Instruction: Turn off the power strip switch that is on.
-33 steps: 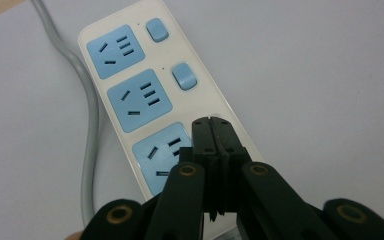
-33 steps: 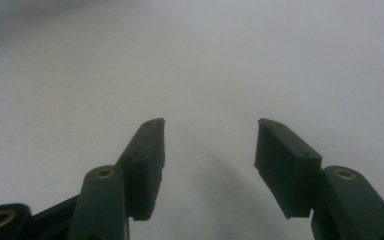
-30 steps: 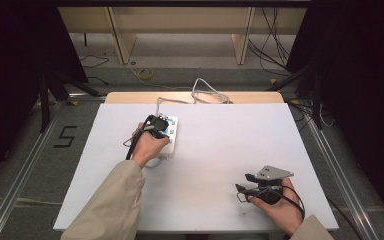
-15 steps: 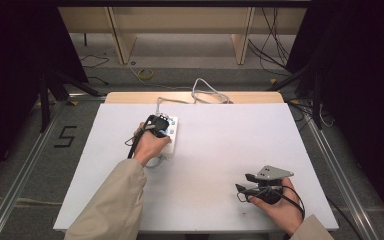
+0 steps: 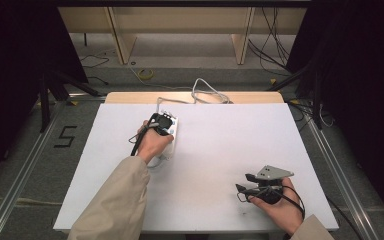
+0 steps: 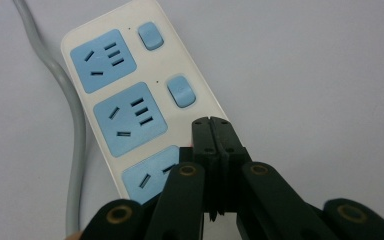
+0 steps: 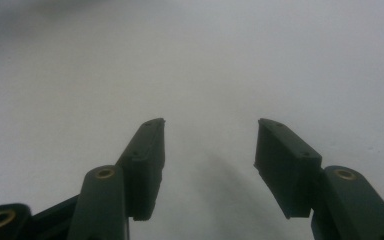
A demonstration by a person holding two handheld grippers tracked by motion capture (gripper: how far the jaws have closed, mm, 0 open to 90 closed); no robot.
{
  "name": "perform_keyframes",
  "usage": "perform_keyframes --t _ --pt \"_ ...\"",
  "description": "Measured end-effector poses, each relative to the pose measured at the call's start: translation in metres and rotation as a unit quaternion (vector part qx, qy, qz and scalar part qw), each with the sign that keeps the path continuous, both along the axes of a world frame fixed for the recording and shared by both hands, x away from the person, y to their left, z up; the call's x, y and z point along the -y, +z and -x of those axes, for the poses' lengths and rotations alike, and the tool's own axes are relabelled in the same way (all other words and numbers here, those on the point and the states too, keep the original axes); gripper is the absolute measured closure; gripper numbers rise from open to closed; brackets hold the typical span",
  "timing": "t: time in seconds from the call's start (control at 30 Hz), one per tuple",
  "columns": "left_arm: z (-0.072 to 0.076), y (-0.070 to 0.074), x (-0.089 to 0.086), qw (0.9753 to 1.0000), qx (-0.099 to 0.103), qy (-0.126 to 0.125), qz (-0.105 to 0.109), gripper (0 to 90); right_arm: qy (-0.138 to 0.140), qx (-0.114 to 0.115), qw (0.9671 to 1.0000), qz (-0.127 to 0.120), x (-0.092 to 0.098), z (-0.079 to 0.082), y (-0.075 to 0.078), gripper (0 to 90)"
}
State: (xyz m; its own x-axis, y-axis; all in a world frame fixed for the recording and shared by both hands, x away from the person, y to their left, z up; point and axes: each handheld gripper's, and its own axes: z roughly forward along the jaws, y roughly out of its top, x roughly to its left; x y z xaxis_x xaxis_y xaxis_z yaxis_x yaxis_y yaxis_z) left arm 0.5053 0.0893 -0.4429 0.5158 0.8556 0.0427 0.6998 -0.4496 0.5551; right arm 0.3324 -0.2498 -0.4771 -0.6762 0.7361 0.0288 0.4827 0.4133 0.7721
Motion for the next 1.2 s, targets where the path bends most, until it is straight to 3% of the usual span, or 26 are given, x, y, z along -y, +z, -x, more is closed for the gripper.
perform_keyframes --t 0.67,1.0,1.2 --pt "0.001 -0.001 0.006 0.9999 -0.003 0.0 -0.015 89.8 0.001 0.0 1.0 0.0 0.0 0.0 0.0 46.3" --pt "0.0 0.001 0.014 0.9987 -0.005 -0.01 -0.05 89.9 0.002 0.0 1.0 0.0 -0.001 0.0 0.0 46.2" --pt "0.0 0.0 0.017 0.9988 -0.002 -0.01 -0.048 89.9 0.002 0.0 1.0 0.001 -0.001 0.0 0.0 46.2"
